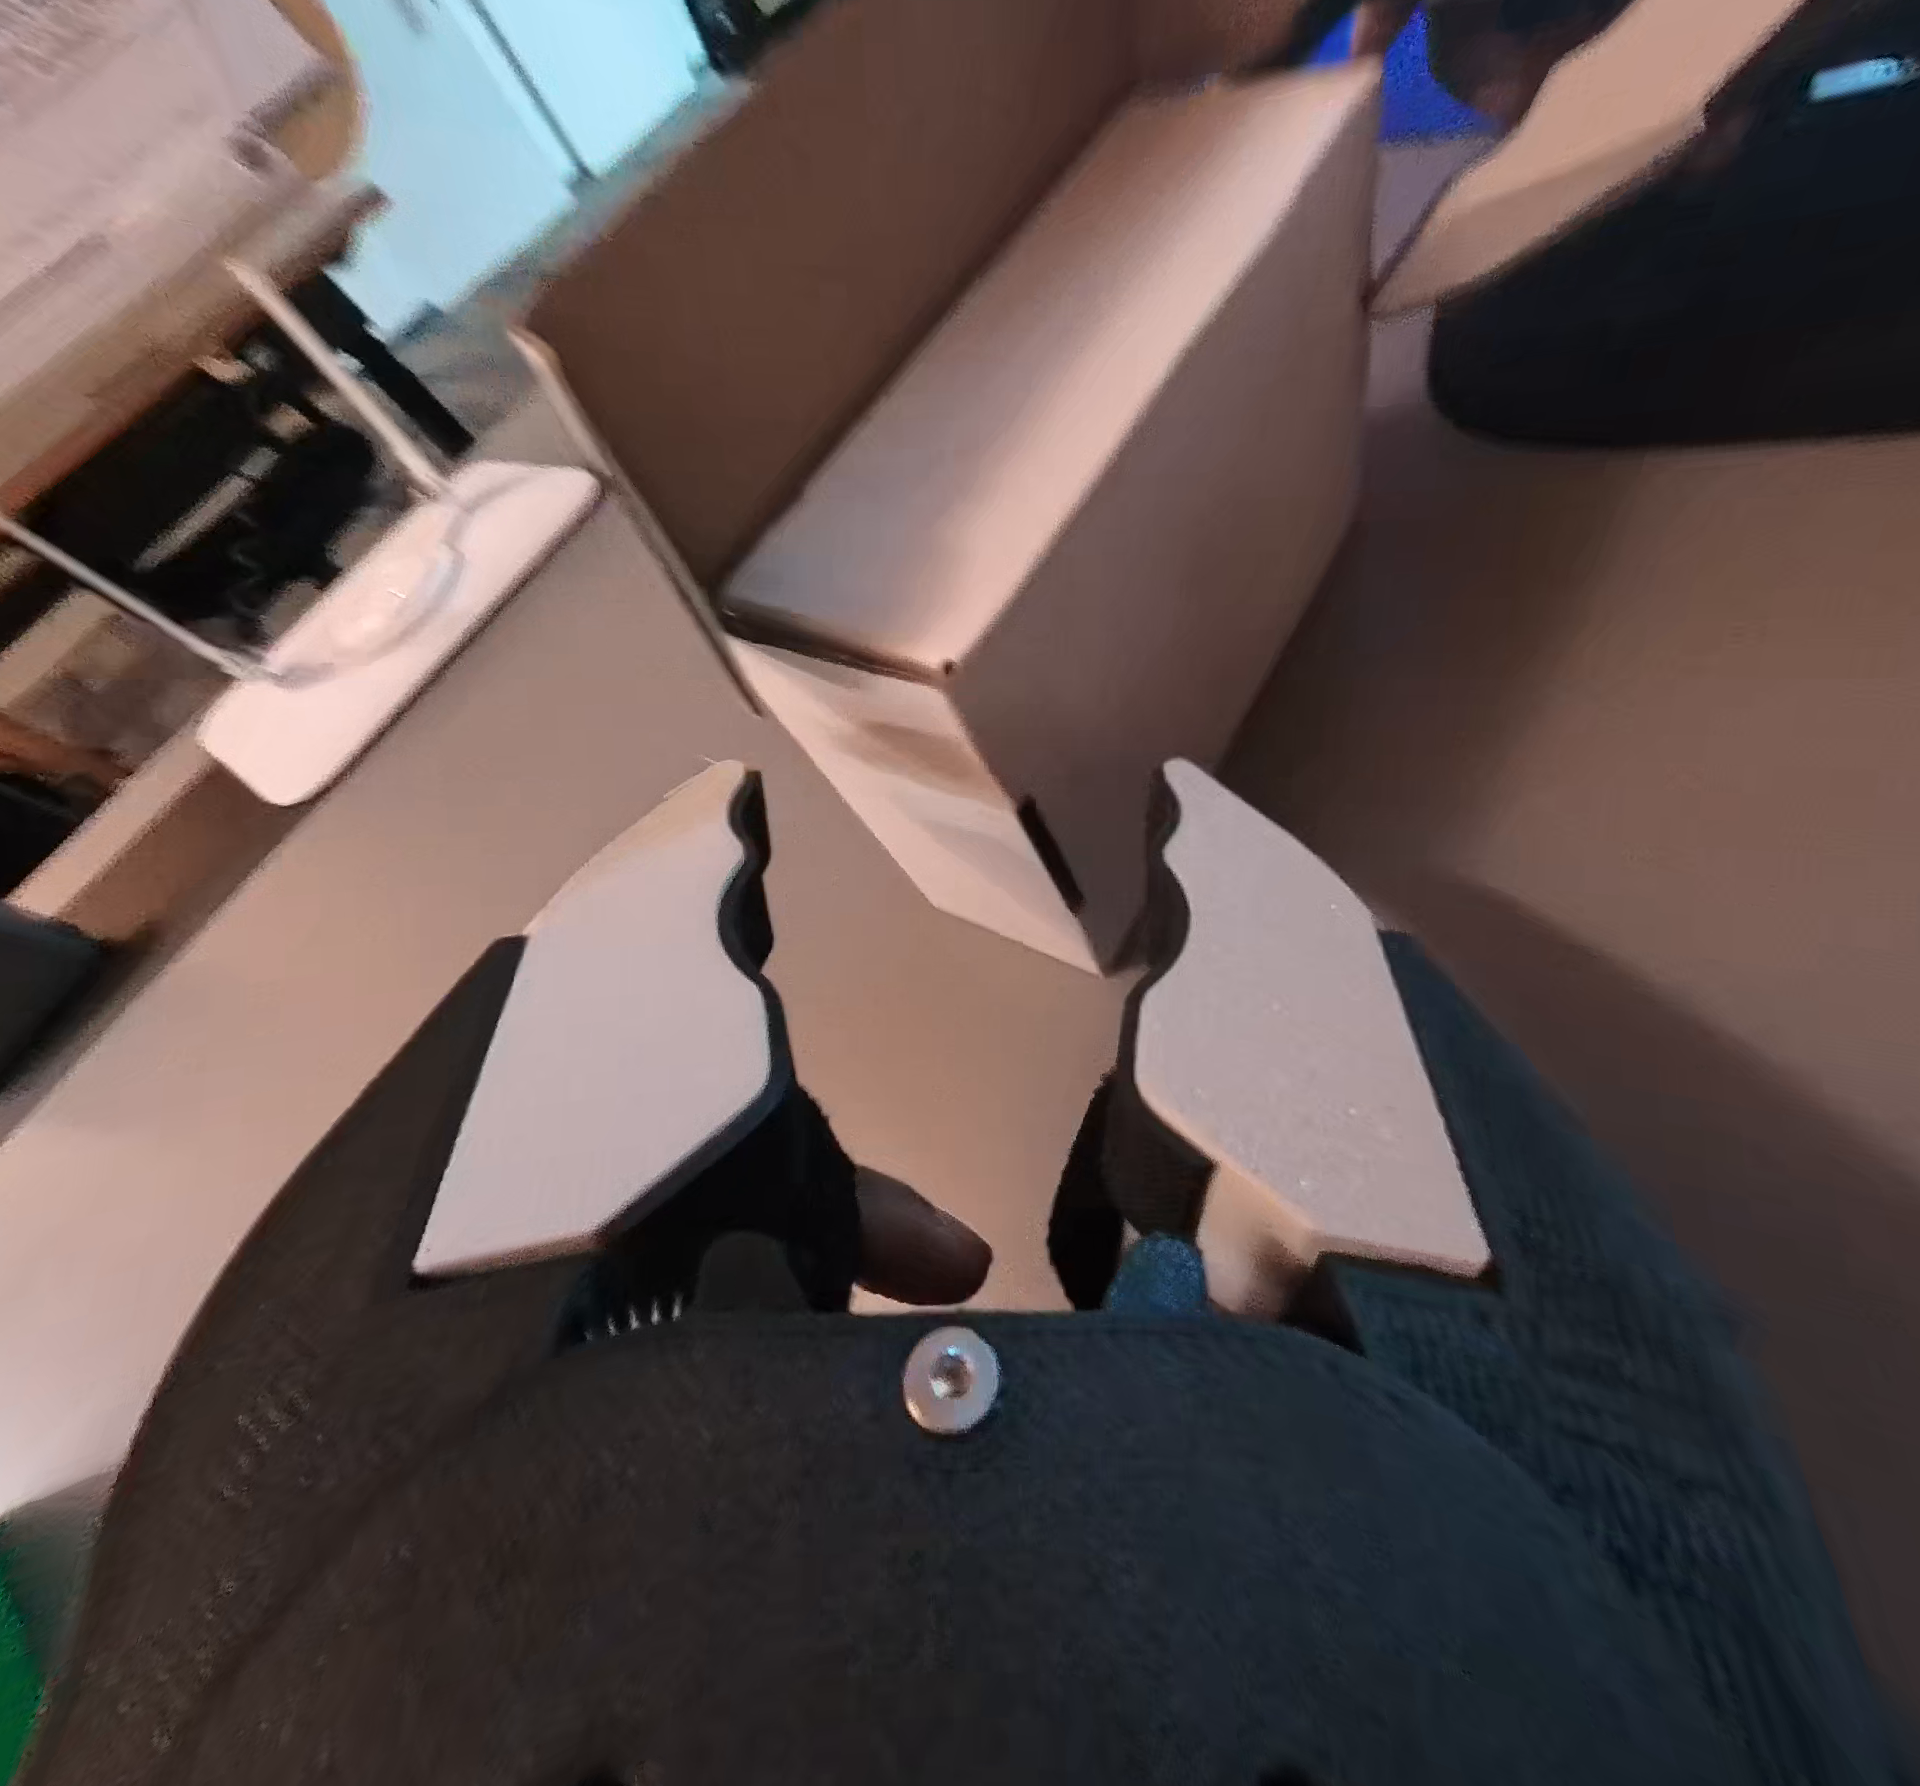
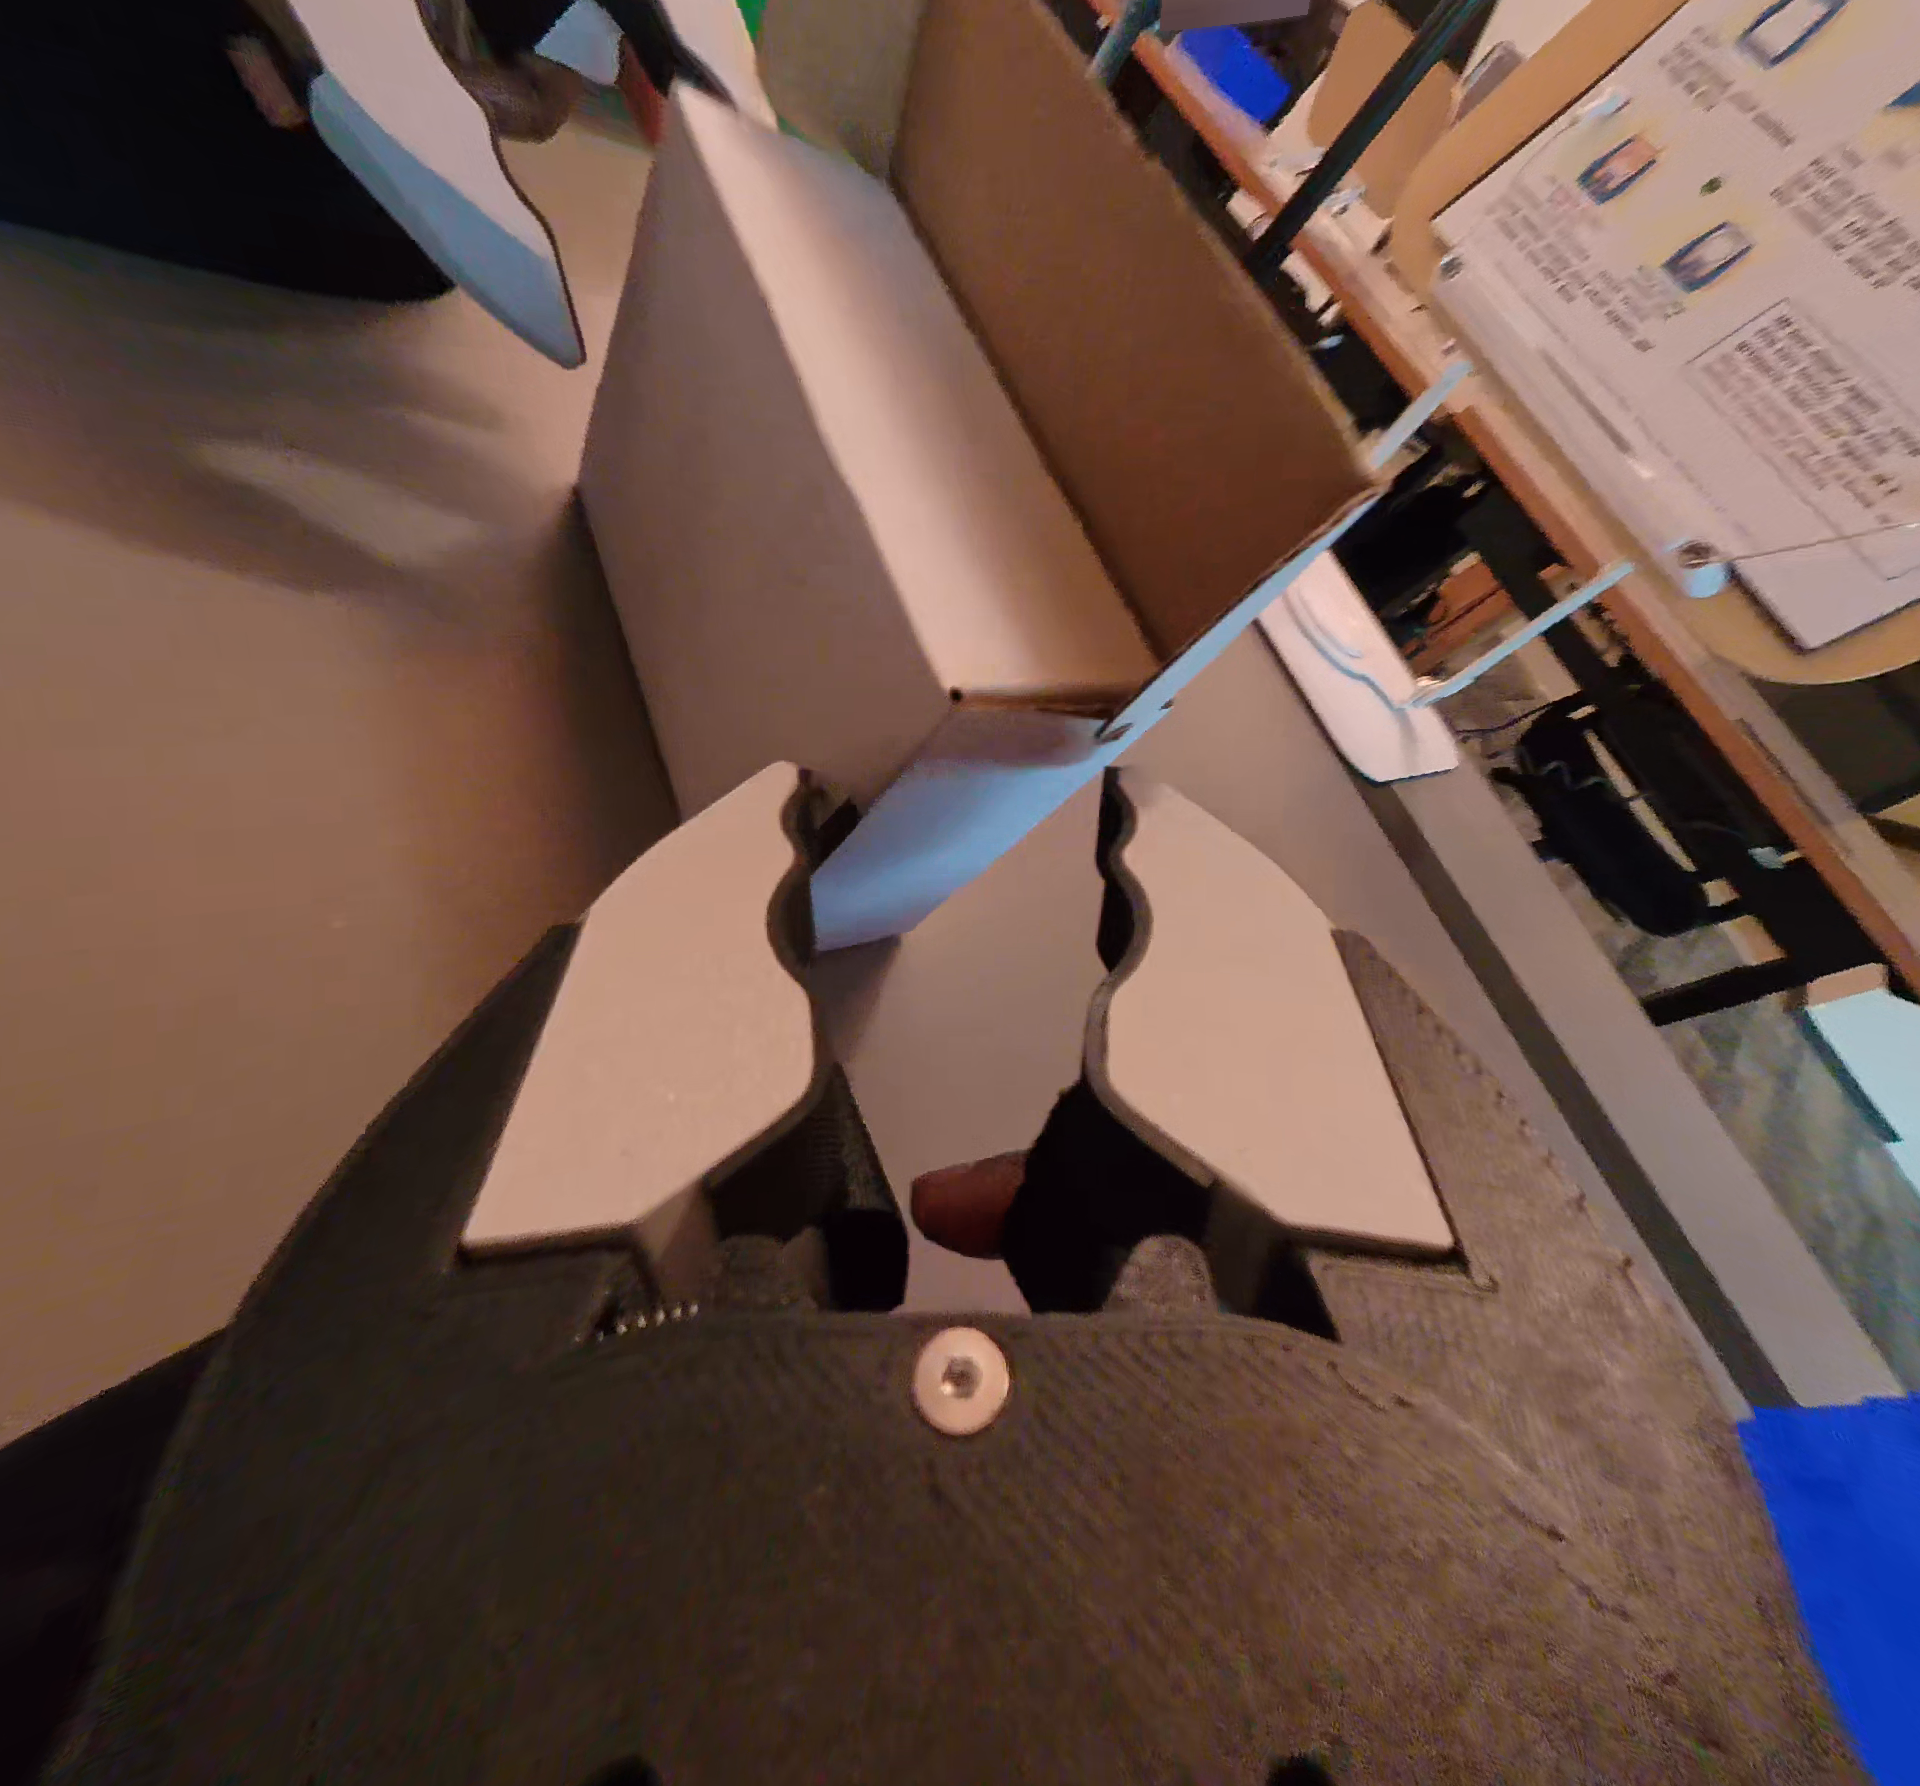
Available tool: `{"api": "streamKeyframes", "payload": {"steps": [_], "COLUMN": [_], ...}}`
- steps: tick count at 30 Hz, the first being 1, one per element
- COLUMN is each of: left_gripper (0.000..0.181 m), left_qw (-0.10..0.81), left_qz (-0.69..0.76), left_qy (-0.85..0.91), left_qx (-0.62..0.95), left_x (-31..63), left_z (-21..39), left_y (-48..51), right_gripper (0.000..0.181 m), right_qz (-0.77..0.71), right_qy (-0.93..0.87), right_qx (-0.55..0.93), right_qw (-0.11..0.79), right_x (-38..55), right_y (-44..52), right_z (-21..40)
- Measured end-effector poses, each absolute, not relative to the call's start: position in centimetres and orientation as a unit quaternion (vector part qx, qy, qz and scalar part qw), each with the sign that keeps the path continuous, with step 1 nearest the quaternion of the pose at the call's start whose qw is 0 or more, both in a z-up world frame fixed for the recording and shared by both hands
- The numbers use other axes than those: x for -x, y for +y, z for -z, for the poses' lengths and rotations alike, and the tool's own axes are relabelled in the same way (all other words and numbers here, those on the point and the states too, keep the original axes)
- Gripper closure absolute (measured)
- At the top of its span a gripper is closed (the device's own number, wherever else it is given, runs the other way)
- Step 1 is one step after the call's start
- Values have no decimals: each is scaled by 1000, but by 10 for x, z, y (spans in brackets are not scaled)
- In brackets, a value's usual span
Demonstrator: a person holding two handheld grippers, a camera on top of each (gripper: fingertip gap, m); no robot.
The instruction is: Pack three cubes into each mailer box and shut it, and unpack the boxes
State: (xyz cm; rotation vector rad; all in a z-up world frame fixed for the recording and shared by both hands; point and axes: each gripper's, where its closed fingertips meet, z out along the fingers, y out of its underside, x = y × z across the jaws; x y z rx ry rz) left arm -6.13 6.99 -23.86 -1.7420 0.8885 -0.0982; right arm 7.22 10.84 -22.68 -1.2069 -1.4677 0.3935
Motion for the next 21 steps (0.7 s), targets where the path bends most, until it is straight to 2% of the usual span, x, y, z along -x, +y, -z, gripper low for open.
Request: {"api": "streamKeyframes", "payload": {"steps": [2, 5, 7, 21], "left_gripper": [111, 112, 116, 119], "left_qw": [600, 628, 633, 633], "left_qz": [36, 10, 6, 17], "left_qy": [365, 369, 386, 374], "left_qx": [711, 685, 671, 677], "left_x": [61, 59, 52, 49], "left_z": [222, 211, 210, 206], "left_y": [71, 71, 70, 73], "right_gripper": [123, 128, 131, 135], "right_qz": [-159, -126, -113, -92], "right_qy": [-607, -605, -612, -618], "right_qx": [502, 481, 468, 467], "right_qw": [595, 622, 628, 626], "right_x": [-72, -71, -68, -65], "right_y": [111, 111, 109, 110], "right_z": [217, 210, 209, 211]}}
